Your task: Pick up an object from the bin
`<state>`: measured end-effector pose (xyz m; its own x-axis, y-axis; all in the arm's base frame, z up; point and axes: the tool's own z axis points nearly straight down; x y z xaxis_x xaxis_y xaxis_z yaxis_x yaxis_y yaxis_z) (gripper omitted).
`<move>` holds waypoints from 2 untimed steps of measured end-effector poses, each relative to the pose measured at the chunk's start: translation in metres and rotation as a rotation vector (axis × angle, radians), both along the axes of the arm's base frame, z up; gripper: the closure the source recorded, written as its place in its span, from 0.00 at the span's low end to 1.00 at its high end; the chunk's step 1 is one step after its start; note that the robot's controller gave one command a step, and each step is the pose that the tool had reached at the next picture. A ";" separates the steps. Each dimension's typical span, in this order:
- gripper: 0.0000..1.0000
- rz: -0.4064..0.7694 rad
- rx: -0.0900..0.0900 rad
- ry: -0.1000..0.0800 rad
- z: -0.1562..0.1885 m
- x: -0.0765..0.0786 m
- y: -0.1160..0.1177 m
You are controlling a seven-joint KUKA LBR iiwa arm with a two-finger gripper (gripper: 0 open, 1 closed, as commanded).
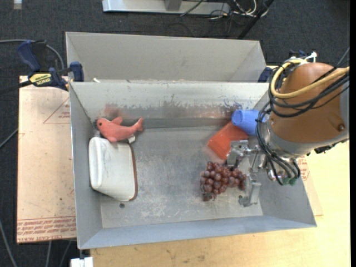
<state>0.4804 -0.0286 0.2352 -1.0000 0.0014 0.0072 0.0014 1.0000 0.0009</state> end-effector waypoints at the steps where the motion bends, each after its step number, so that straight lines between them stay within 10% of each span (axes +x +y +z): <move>1: 0.00 0.001 0.000 -0.008 0.004 0.001 0.000; 2: 0.00 0.059 -0.001 -0.012 -0.027 0.012 0.009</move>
Offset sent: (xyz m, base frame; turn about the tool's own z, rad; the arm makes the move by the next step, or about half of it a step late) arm 0.0223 0.0239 -0.0766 -0.1437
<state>0.4923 -0.0192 0.2080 -0.9983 -0.0575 -0.0052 -0.0575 0.9983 -0.0001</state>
